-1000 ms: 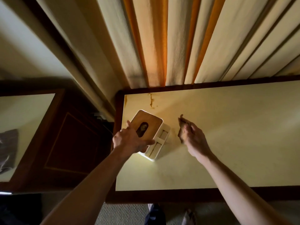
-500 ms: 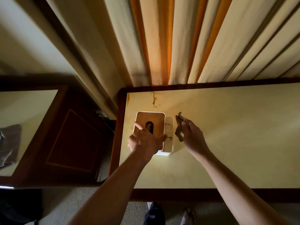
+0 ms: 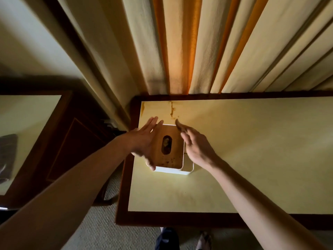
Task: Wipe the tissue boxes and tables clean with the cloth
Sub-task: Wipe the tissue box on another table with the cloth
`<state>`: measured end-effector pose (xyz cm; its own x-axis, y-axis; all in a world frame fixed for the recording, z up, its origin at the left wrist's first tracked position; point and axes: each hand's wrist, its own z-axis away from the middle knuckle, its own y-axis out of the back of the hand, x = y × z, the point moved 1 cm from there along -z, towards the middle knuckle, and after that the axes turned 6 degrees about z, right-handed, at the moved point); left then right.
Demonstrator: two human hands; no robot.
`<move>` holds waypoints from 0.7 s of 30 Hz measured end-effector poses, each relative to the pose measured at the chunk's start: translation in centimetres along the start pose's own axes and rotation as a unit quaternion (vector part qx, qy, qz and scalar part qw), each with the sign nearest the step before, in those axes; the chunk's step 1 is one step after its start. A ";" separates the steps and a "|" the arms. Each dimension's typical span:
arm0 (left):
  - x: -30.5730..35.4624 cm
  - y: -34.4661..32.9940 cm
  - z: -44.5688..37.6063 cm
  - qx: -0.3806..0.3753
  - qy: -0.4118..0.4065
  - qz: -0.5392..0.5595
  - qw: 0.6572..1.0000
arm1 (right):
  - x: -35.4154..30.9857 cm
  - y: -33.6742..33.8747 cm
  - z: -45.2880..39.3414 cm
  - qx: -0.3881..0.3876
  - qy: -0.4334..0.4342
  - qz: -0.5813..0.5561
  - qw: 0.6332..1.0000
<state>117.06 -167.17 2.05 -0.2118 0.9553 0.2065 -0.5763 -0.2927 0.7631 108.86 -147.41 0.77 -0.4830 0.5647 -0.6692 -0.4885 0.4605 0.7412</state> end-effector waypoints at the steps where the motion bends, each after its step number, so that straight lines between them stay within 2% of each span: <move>1: -0.1 0.2 -0.5 -0.008 -0.010 -0.017 1.000 | 0.1 -0.5 -0.3 -0.022 0.013 0.016 1.000; 5: -0.3 -0.3 -1.8 -0.025 -0.014 -0.032 0.999 | 0.4 -1.6 -0.9 -0.053 0.037 0.020 0.998; 11: 0.0 -0.9 -1.3 0.006 0.003 -0.038 0.999 | 0.8 -2.2 -1.7 -0.101 0.038 0.050 0.993; 21: 0.8 -0.5 -0.9 0.000 0.019 -0.025 1.000 | 0.9 -3.8 -2.2 -0.095 0.073 0.173 0.978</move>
<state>116.48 -166.29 1.23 -0.2125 0.9663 0.1453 -0.5867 -0.2451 0.7719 108.76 -150.17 -2.78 -0.7345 0.5542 -0.3915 -0.3979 0.1157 0.9101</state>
